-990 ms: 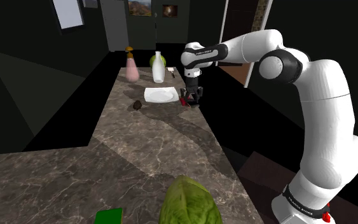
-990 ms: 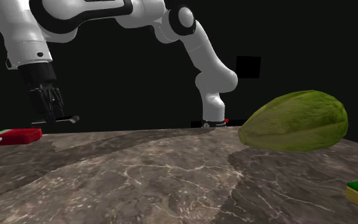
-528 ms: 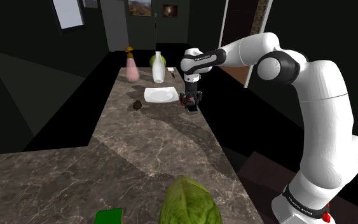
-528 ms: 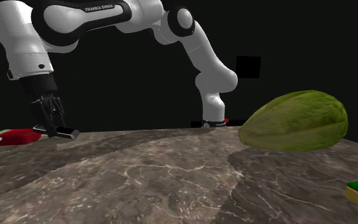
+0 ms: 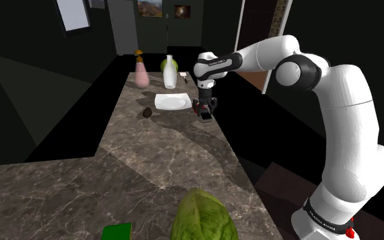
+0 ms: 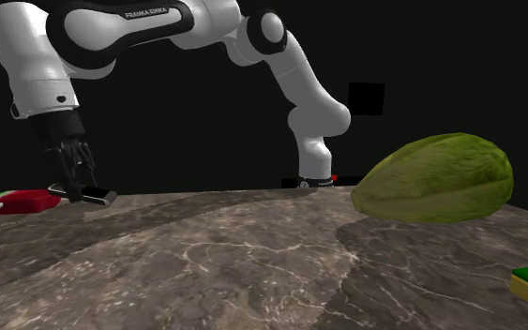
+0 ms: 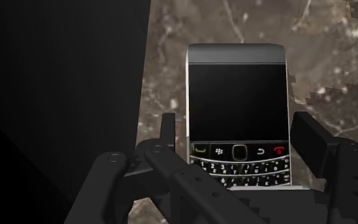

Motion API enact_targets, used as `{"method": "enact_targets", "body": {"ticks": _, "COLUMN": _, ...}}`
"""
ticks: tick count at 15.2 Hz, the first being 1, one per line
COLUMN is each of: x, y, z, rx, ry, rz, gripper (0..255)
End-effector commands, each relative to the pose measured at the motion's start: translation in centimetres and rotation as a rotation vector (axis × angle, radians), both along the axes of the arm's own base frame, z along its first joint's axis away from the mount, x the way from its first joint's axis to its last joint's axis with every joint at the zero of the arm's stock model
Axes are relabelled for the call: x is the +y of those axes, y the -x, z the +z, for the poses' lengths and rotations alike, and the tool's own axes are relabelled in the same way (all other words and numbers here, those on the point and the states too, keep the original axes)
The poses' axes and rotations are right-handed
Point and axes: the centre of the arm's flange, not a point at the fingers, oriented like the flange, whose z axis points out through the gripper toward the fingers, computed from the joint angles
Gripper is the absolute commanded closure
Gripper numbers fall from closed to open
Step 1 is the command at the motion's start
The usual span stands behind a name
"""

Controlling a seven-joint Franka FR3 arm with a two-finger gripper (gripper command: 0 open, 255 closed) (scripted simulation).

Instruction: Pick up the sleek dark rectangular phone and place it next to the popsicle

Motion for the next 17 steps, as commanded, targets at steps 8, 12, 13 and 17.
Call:
{"method": "enact_targets", "body": {"ticks": 8, "x": -0.4, "y": -0.7, "z": 3.6, "rx": 0.004, "ry": -0.001, "rz": -0.001, "gripper": 0}}
{"method": "enact_targets", "body": {"ticks": 12, "x": -0.5, "y": -0.9, "z": 4.6, "rx": 0.004, "ry": -0.001, "rz": 0.000, "gripper": 0}}
{"method": "enact_targets", "body": {"ticks": 13, "x": -0.5, "y": -0.9, "z": 4.6, "rx": 0.004, "ry": -0.001, "rz": 0.000, "gripper": 0}}
{"method": "enact_targets", "body": {"ticks": 17, "x": -0.5, "y": -0.9, "z": 4.6, "rx": 0.004, "ry": -0.001, "rz": -0.001, "gripper": 0}}
